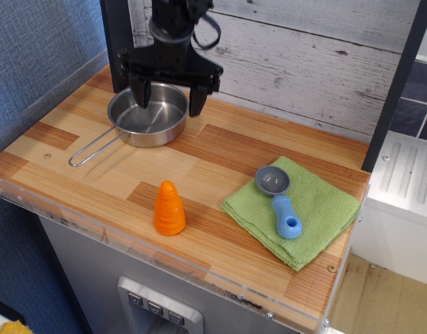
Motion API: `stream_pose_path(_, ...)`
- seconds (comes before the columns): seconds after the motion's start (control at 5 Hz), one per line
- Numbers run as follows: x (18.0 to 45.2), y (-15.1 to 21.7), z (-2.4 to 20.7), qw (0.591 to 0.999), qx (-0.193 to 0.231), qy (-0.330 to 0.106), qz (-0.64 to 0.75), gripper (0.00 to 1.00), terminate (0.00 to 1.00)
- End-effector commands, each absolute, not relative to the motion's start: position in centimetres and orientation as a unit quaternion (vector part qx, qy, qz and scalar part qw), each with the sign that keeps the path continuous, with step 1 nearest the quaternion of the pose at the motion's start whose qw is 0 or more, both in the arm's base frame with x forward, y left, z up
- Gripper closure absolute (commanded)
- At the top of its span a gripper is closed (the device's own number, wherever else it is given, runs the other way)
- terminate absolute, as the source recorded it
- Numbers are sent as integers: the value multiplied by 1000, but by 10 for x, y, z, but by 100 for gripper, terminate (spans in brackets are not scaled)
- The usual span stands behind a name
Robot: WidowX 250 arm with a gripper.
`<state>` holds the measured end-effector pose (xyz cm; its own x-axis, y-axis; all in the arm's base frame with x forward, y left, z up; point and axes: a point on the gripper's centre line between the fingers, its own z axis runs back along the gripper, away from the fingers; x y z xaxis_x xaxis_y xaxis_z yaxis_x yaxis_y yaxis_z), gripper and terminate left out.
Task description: Put the pot above the napkin.
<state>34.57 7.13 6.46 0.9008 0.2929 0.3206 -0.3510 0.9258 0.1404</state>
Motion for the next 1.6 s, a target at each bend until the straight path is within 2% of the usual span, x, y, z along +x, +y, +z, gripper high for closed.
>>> stream_pose_path(0.0, 362, 81, 60, 965, 110, -177, 162, 0, 0)
stream_pose_path(0.4, 373, 93, 41, 965, 117, -166, 165, 0, 0)
stream_pose_path(0.6, 375, 99, 37, 969, 109, -159, 152, 100, 0)
stream_pose_path(1.4, 367, 88, 41, 980, 70, -134, 130, 100, 0)
